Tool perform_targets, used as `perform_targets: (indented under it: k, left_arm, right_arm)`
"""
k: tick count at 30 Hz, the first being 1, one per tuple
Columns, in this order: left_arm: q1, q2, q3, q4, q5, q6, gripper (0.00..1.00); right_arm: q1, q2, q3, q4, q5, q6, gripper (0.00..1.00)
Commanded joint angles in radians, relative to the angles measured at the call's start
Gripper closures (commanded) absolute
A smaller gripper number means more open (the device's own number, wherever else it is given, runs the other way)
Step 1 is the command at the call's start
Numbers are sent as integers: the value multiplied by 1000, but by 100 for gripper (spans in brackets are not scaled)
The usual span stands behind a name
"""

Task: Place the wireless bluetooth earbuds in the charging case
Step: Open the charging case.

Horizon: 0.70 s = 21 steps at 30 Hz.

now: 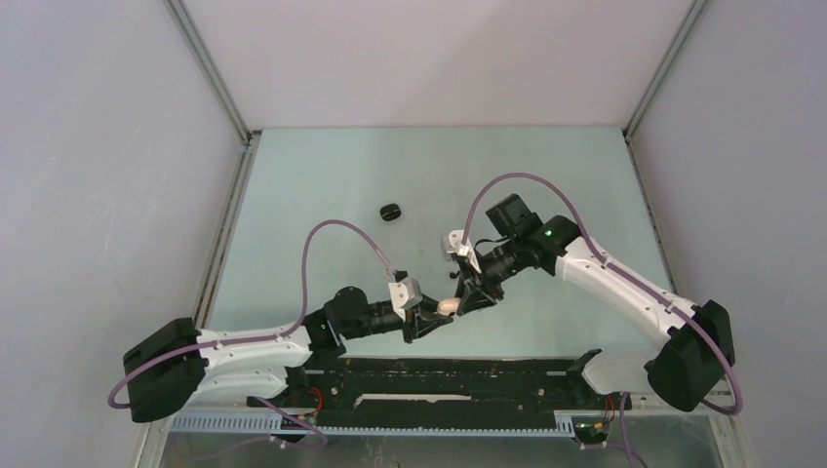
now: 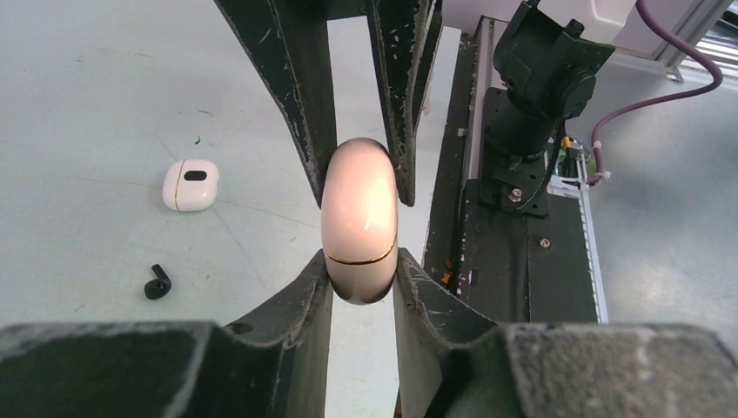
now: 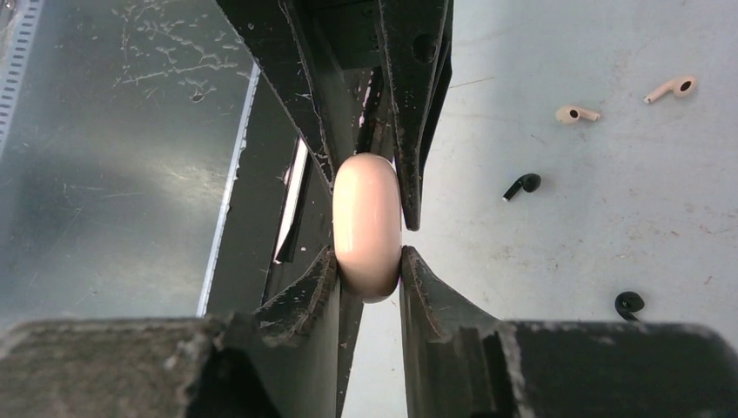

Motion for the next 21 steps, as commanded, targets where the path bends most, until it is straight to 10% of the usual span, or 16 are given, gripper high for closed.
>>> perform_targets:
  k: [1,8,14,21]
  left_arm:
    - [-4,-4,38,77,20,23,67]
    - [-5,15,43,97,35,19,65]
    - [-4,33,45,111,49,9,81]
    - [-6,69,22,168,82,46,100]
  right_arm:
    - [4,19,1,38,-25,30,90]
    - [4,25,2,49,-19,42,91]
    - [3,21,2,49,-12,45,90]
    - [-25,22,2,96,-8,122,64]
